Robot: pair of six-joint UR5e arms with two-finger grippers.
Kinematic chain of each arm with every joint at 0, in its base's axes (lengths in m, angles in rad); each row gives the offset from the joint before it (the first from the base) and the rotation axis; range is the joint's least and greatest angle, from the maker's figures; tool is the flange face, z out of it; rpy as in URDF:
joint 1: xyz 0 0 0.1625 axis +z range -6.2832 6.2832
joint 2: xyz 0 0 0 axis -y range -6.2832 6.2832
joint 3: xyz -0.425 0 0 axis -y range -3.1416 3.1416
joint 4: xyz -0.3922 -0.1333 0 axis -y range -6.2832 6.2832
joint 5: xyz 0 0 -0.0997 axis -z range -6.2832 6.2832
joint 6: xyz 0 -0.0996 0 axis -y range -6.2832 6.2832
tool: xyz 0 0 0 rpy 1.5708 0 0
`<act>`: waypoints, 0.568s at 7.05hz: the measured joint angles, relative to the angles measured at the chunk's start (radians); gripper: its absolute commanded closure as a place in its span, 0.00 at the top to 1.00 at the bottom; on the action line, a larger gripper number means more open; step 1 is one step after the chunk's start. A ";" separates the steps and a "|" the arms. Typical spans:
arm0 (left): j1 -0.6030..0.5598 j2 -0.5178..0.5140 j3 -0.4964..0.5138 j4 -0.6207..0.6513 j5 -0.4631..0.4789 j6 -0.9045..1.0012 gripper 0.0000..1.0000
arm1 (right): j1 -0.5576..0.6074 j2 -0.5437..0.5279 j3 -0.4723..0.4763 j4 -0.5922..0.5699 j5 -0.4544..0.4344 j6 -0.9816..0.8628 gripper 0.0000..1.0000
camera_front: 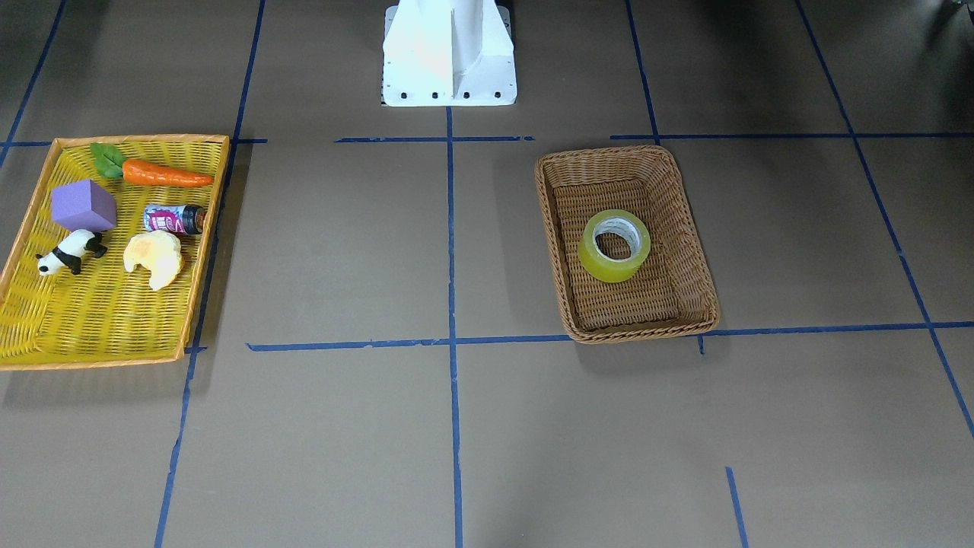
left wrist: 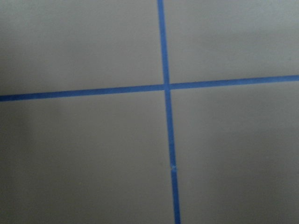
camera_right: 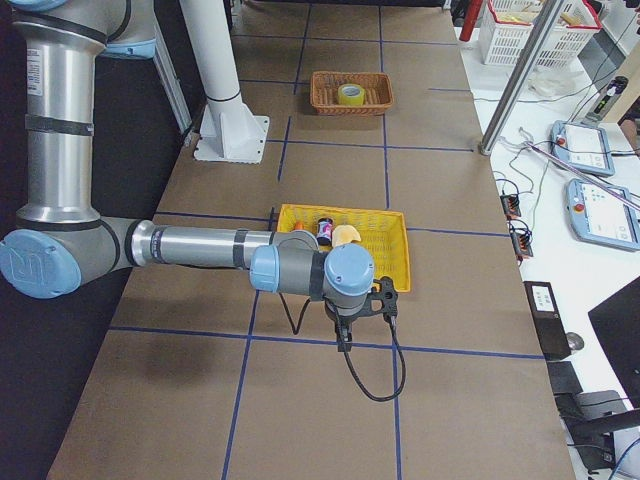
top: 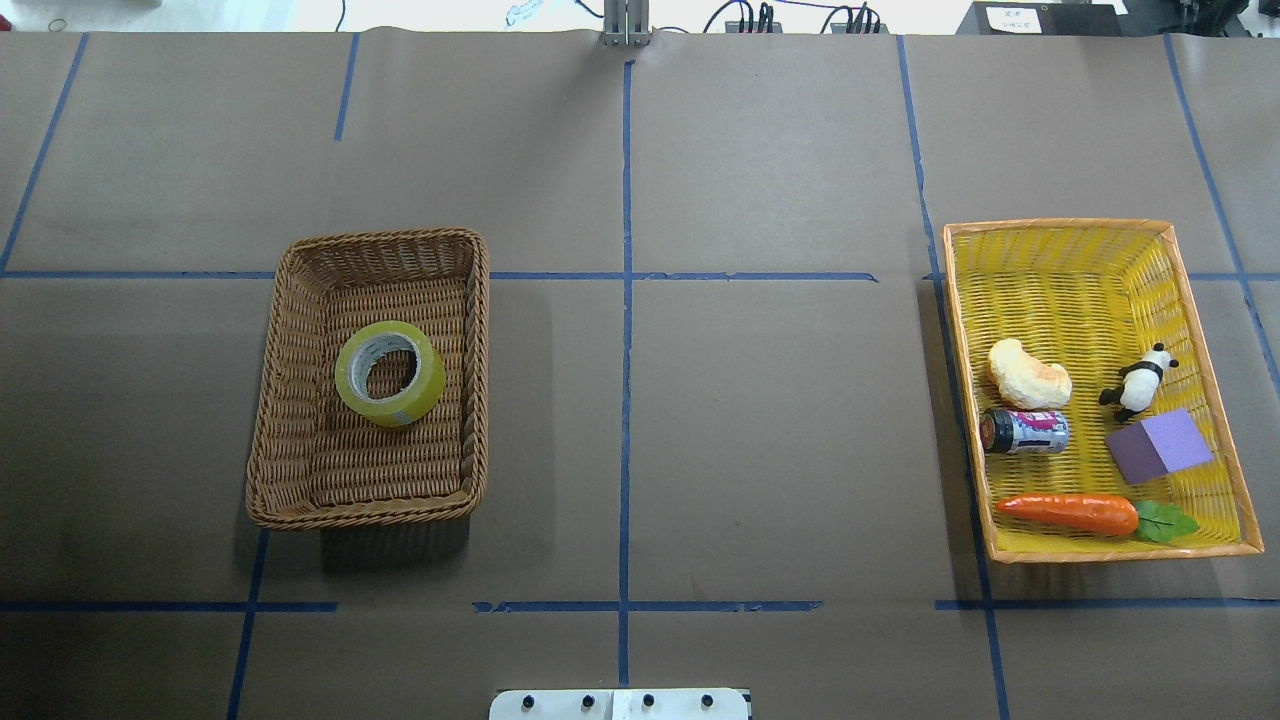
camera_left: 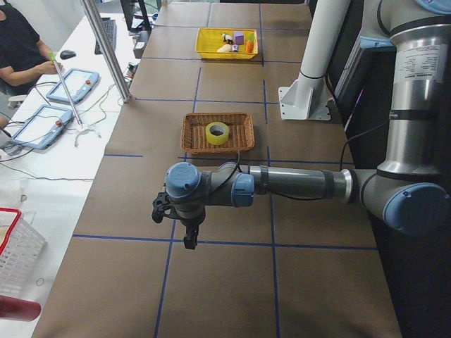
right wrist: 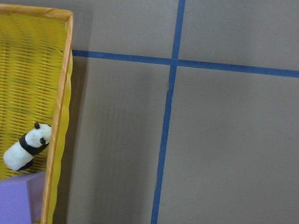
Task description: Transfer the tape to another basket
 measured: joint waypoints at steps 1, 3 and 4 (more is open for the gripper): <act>-0.005 0.042 -0.030 0.001 -0.016 0.004 1.00 | 0.000 0.001 0.002 0.000 0.000 0.004 1.00; -0.005 0.083 -0.069 0.024 -0.060 0.003 1.00 | 0.000 0.003 0.002 0.000 0.001 0.005 1.00; -0.004 0.075 -0.058 0.031 -0.066 0.003 1.00 | 0.000 0.003 0.001 0.000 0.000 0.004 1.00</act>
